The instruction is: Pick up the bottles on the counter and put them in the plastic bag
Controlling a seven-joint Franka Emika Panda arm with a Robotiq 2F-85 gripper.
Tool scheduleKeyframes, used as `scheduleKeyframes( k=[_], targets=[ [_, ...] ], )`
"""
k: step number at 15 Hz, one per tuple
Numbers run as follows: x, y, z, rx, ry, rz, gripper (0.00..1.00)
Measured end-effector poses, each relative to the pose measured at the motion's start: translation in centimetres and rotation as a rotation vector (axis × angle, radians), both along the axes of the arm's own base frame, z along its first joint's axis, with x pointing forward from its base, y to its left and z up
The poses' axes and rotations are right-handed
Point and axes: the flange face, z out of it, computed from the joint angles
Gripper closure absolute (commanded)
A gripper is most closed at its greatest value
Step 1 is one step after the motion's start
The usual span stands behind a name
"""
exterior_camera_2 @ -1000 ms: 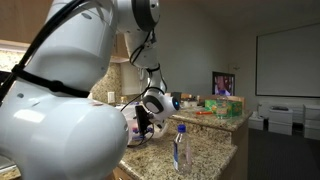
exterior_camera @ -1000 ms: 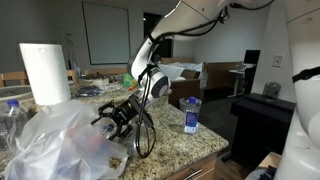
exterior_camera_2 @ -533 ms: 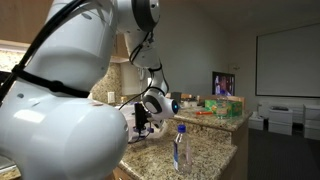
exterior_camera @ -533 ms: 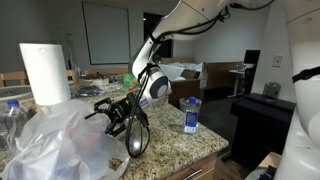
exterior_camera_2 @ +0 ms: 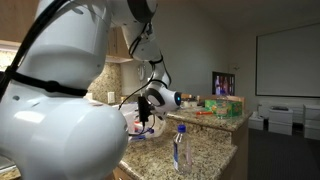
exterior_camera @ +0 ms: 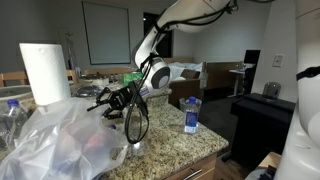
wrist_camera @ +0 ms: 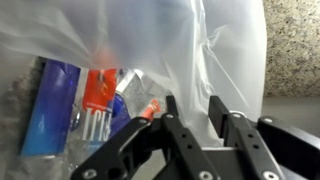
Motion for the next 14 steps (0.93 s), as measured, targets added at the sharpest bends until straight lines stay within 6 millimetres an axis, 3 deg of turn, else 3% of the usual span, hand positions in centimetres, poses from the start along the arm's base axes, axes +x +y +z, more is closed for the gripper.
scheduleKeyframes(
  k=[2, 8, 14],
  targets=[
    [0.4, -0.4, 2.3, 0.005, -0.044, -0.007, 0.99],
    [1.3, -1.3, 7.8, -0.023, -0.168, 0.025, 1.00],
    [1.6, -2.9, 8.5, -0.131, -0.194, 0.101, 1.00]
  ],
)
